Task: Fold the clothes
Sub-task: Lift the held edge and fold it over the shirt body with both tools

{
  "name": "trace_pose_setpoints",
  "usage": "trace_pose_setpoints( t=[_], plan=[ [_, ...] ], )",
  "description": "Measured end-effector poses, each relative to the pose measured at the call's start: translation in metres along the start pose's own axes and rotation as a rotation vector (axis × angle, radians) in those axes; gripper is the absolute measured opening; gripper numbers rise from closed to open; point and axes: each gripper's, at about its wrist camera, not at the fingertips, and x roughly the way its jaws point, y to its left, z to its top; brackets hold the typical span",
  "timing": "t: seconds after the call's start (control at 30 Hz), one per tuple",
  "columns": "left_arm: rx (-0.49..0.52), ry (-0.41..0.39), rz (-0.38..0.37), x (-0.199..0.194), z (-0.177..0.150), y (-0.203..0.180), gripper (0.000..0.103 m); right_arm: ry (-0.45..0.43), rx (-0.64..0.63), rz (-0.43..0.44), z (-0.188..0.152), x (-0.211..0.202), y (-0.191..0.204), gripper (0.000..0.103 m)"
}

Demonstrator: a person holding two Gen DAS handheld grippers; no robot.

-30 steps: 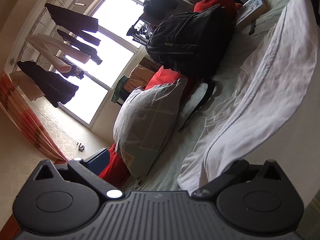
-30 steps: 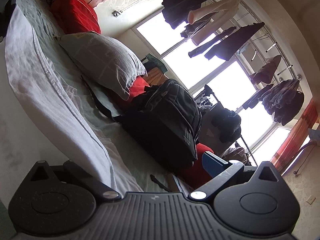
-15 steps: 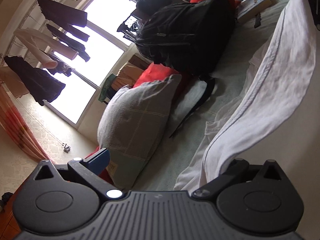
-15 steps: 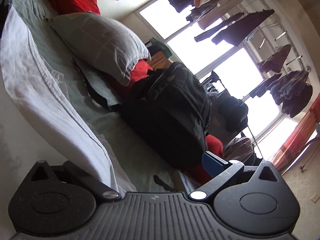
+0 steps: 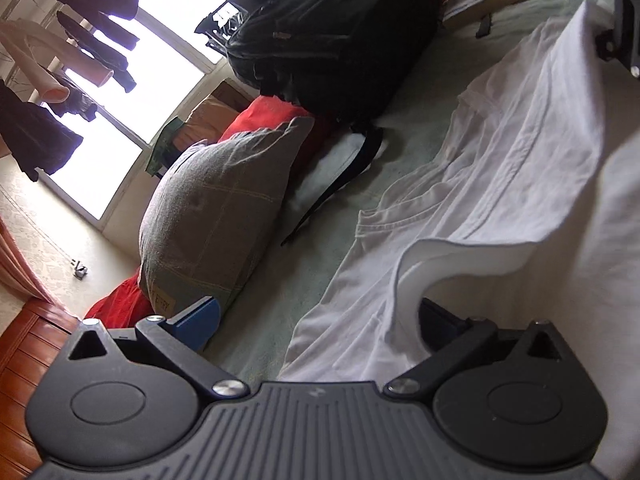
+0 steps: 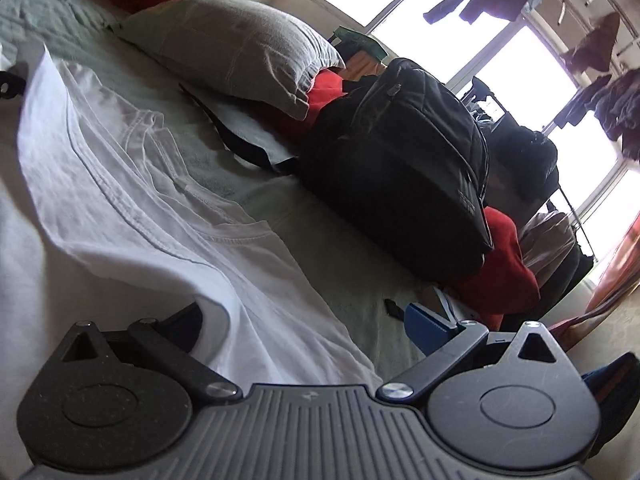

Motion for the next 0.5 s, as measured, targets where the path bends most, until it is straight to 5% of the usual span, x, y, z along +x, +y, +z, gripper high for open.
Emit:
trace_pose_setpoints(
  t=[0.17,0.4,0.5],
  plan=[
    [-0.038,0.008,-0.085,-0.025,-0.009,0.004,0.102,-0.041,0.112,0.149,-0.013,-0.044,-0.024,0.103],
    [-0.358,0.049,-0.525,-0.047,-0.022,-0.003,0.102,-0.085,0.316,0.552,-0.02,-0.075,-0.03,0.103],
    [-0.422,0.062,-0.62,-0.041,-0.028,-0.009,0.102,-0.07,0.361,0.671,-0.019,-0.068,-0.019,0.103]
  ],
)
